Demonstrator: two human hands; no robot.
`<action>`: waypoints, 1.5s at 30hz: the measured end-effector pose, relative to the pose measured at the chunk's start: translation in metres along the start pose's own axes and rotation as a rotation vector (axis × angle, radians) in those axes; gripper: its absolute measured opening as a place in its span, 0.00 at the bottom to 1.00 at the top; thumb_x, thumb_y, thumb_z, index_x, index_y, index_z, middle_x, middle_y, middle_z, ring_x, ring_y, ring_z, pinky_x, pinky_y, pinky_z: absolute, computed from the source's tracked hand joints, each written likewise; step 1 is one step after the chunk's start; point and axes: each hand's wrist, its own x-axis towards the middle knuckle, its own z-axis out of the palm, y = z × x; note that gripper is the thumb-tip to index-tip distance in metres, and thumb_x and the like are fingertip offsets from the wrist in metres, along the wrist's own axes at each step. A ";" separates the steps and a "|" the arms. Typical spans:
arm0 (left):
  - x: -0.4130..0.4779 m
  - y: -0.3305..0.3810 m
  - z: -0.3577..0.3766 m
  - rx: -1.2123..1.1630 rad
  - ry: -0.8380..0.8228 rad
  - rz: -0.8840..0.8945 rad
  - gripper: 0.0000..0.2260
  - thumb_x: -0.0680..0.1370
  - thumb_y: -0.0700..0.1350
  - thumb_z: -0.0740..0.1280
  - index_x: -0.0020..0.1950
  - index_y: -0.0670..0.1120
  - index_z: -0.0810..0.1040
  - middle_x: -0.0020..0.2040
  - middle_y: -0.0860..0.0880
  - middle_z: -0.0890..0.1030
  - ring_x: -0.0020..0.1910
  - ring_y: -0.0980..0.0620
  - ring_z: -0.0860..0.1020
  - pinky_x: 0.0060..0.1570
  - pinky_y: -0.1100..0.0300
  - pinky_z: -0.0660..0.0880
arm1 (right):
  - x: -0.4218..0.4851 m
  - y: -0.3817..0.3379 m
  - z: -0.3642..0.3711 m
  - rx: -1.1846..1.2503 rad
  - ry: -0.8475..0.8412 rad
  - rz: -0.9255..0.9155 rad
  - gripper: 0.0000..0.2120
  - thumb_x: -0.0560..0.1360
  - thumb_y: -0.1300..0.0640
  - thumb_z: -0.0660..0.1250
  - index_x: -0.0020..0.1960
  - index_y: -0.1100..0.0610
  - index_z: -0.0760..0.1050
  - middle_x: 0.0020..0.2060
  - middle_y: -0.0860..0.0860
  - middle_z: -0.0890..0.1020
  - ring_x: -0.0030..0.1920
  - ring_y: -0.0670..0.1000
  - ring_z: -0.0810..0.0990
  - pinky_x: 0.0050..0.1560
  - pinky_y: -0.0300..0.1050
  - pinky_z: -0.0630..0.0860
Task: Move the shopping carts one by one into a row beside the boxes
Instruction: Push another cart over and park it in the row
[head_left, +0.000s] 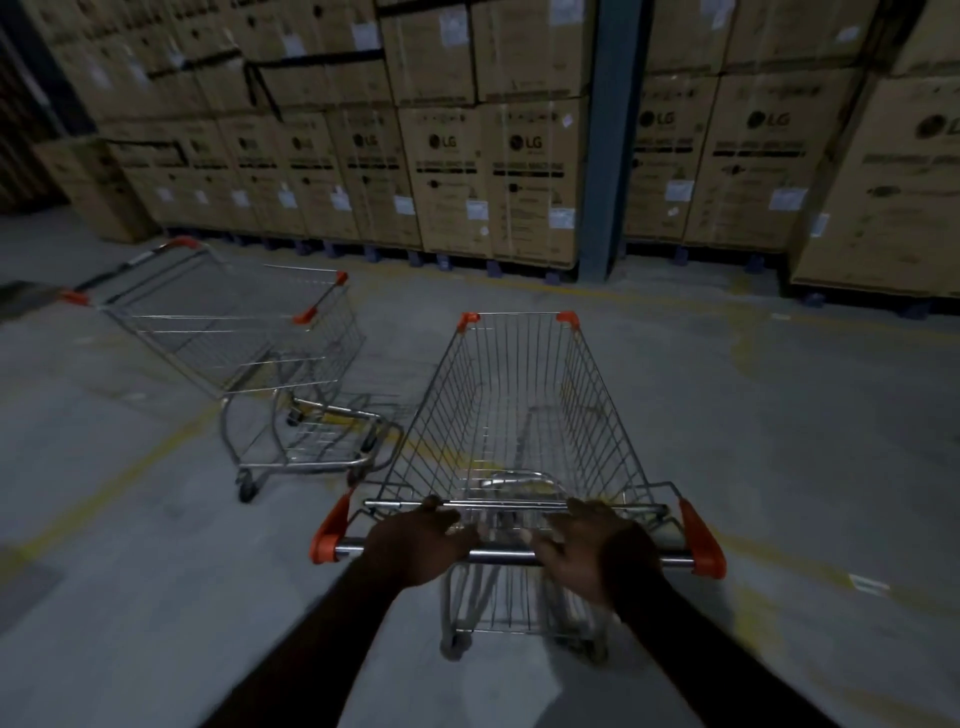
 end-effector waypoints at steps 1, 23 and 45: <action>-0.013 0.002 0.003 0.002 -0.017 -0.013 0.60 0.50 0.86 0.49 0.74 0.55 0.70 0.75 0.50 0.70 0.72 0.46 0.70 0.73 0.50 0.64 | -0.005 0.002 0.000 -0.007 0.021 -0.014 0.39 0.73 0.26 0.40 0.67 0.44 0.76 0.70 0.49 0.75 0.69 0.54 0.73 0.67 0.48 0.71; -0.303 -0.031 0.135 0.096 0.100 -0.355 0.50 0.66 0.83 0.45 0.82 0.58 0.53 0.83 0.49 0.50 0.79 0.42 0.60 0.73 0.40 0.61 | -0.194 -0.055 -0.002 0.005 -0.095 -0.420 0.41 0.67 0.25 0.41 0.65 0.45 0.76 0.63 0.45 0.79 0.65 0.52 0.75 0.63 0.51 0.73; -0.503 0.010 0.270 -0.164 0.464 -0.938 0.39 0.75 0.76 0.46 0.77 0.54 0.67 0.76 0.53 0.69 0.71 0.47 0.71 0.64 0.48 0.70 | -0.307 -0.102 0.007 0.009 -0.281 -1.091 0.40 0.71 0.22 0.44 0.63 0.46 0.77 0.62 0.47 0.79 0.63 0.53 0.77 0.60 0.53 0.76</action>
